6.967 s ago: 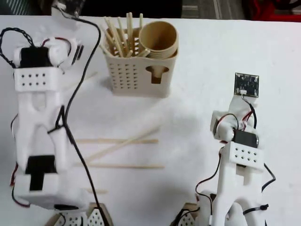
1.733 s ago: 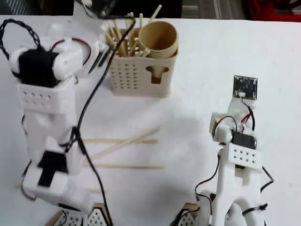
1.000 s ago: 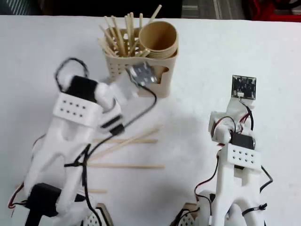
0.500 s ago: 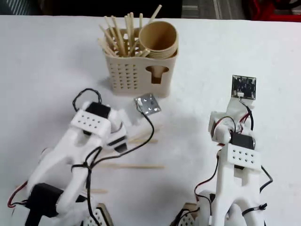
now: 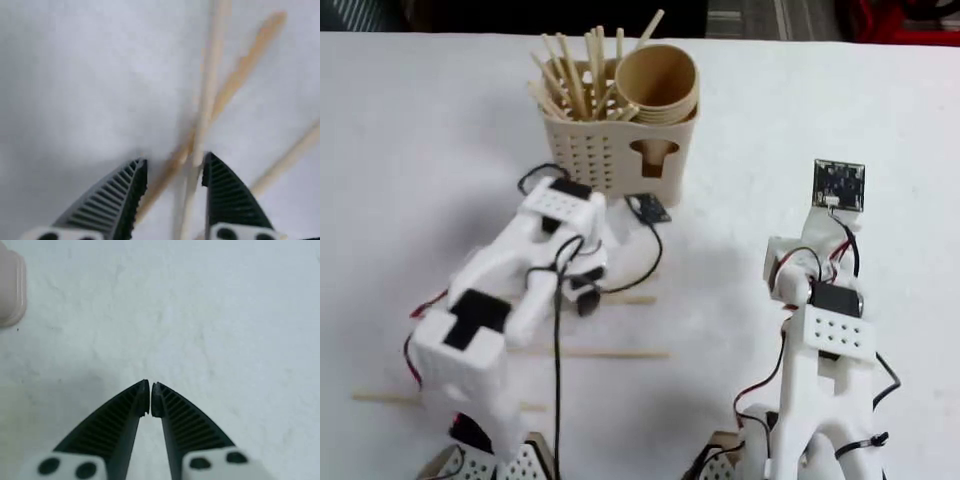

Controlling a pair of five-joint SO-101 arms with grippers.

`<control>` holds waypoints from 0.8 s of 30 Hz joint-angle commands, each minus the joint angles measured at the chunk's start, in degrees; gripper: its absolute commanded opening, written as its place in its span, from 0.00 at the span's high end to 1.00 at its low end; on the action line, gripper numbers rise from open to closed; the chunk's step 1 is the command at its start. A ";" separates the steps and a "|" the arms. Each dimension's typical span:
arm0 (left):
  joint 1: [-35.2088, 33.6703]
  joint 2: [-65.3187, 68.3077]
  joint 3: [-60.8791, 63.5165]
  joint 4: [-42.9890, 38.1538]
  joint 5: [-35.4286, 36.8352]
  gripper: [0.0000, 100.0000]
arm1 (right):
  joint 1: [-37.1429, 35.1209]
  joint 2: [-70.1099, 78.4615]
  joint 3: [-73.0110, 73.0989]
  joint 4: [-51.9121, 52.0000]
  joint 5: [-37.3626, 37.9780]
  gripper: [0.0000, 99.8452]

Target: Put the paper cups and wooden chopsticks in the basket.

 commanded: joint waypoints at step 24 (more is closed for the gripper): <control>7.52 -38.11 9.41 4.84 1.58 0.98 | -0.40 -1.89 -0.44 -1.01 0.18 0.98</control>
